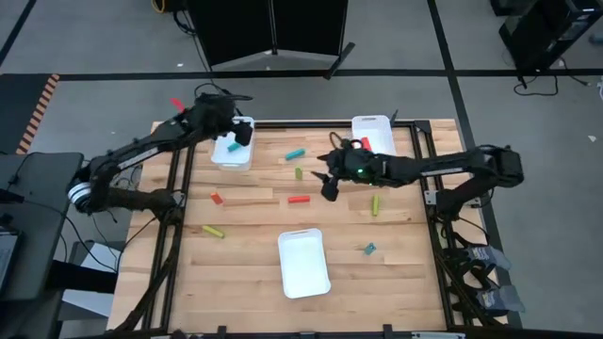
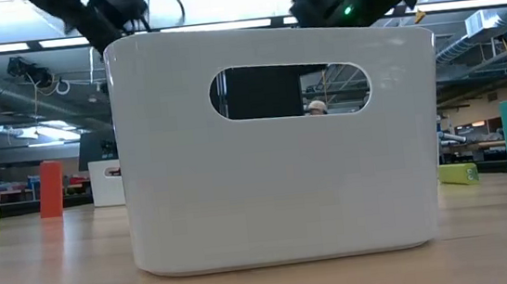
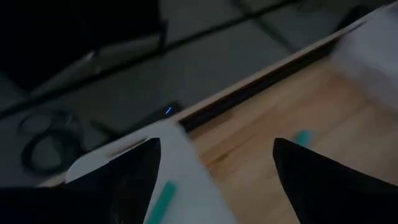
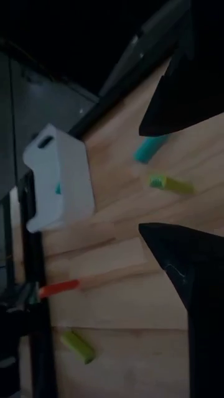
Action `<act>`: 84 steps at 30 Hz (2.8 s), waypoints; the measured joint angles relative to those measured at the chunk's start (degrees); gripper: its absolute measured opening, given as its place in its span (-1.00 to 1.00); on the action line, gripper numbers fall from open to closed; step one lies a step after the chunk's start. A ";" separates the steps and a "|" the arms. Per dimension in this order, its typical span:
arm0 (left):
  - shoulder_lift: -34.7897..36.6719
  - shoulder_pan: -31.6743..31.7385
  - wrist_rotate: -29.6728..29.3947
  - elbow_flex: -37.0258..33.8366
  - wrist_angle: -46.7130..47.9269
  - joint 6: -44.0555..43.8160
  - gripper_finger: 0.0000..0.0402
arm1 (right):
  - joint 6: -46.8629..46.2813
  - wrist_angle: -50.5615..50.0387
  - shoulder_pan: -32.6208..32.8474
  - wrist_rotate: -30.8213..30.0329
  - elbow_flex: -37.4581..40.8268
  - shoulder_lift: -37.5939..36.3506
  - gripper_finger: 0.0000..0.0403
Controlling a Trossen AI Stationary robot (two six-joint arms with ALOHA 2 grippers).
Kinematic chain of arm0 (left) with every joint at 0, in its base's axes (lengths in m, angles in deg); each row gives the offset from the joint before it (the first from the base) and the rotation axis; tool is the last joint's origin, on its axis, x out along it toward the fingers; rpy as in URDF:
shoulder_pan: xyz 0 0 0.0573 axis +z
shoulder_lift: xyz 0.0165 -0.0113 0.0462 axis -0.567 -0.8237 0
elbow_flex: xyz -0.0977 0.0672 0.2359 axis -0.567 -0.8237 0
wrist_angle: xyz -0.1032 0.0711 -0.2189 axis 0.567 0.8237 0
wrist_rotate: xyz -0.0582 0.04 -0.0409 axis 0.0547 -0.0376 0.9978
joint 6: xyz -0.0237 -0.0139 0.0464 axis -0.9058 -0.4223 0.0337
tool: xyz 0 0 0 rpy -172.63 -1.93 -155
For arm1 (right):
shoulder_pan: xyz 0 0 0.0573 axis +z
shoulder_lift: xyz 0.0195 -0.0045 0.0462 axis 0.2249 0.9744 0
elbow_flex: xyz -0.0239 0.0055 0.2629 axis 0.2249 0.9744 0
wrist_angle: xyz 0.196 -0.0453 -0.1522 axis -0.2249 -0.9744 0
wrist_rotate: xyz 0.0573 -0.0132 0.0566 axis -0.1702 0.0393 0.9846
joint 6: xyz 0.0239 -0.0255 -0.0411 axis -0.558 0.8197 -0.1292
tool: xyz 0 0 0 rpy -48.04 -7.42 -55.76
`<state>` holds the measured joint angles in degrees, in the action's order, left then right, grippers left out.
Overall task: Sort blocks
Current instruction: Put the center green block into the bottom center white bin
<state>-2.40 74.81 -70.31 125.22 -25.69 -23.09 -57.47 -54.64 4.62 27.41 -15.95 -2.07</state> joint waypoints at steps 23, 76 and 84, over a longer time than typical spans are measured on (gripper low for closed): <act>14.78 -17.37 -8.34 -0.01 0.89 -3.22 0.43 | -0.26 -1.33 -6.74 9.67 -13.16 24.38 0.32; 14.60 -19.45 -10.12 -0.02 4.52 -4.35 0.43 | 7.11 -17.59 11.62 34.83 -16.83 9.97 -0.64; 14.30 -19.43 -10.09 -0.02 4.57 -4.42 0.43 | -2.21 -9.00 15.64 38.15 -16.81 17.30 -0.61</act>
<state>11.90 55.38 -80.40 125.20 -21.13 -27.51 -59.68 -63.64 20.26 65.56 -32.75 15.24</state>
